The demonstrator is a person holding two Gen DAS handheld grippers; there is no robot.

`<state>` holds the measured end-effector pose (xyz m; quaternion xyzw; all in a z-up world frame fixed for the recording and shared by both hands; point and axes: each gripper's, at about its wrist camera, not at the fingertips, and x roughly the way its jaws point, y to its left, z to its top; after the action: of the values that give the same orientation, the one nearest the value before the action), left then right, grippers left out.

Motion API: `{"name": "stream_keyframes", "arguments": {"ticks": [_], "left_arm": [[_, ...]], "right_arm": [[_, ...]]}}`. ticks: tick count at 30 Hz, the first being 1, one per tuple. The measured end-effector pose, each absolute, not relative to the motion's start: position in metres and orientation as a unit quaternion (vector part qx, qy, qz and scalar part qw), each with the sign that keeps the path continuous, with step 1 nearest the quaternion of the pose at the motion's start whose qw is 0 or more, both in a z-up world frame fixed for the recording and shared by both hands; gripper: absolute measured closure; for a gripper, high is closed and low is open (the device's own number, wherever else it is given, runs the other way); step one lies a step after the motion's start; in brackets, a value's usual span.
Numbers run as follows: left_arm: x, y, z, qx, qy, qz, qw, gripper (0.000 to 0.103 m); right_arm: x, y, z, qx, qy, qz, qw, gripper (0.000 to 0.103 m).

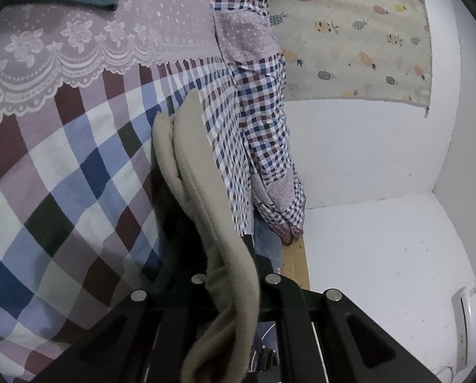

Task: Fold clothes
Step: 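Lift the khaki shirt edge with both tools and fold it over, then carry the held khaki shirt edge over and lower it onto the shirt with both tools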

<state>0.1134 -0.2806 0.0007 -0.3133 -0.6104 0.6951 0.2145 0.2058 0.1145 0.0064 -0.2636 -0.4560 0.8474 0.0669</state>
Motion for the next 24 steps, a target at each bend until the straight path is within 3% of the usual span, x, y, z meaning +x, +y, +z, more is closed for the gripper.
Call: {"name": "stream_keyframes", "arguments": {"ticks": [8, 9, 12, 13, 17, 24], "left_arm": [[0.116, -0.285, 0.0, -0.315, -0.608, 0.698, 0.208, 0.098], [0.116, -0.284, -0.001, -0.316, -0.607, 0.7, 0.207, 0.098], [0.116, -0.285, -0.002, -0.321, -0.605, 0.701, 0.2, 0.098], [0.116, -0.285, -0.003, -0.323, -0.603, 0.702, 0.198, 0.098], [0.118, -0.284, -0.003, -0.334, -0.584, 0.717, 0.183, 0.098], [0.132, -0.281, 0.01, -0.341, -0.551, 0.743, 0.168, 0.098]], "right_arm": [[0.202, 0.192, -0.005, -0.304, -0.473, 0.821, 0.103, 0.046], [0.202, 0.194, -0.005, -0.303, -0.473, 0.821, 0.099, 0.05], [0.203, 0.197, -0.008, -0.303, -0.48, 0.819, 0.084, 0.084], [0.203, 0.196, -0.012, -0.306, -0.488, 0.814, 0.076, 0.089], [0.206, 0.2, -0.008, -0.311, -0.464, 0.827, 0.066, 0.094], [0.219, 0.196, 0.049, -0.263, -0.411, 0.87, 0.069, 0.097]]}}
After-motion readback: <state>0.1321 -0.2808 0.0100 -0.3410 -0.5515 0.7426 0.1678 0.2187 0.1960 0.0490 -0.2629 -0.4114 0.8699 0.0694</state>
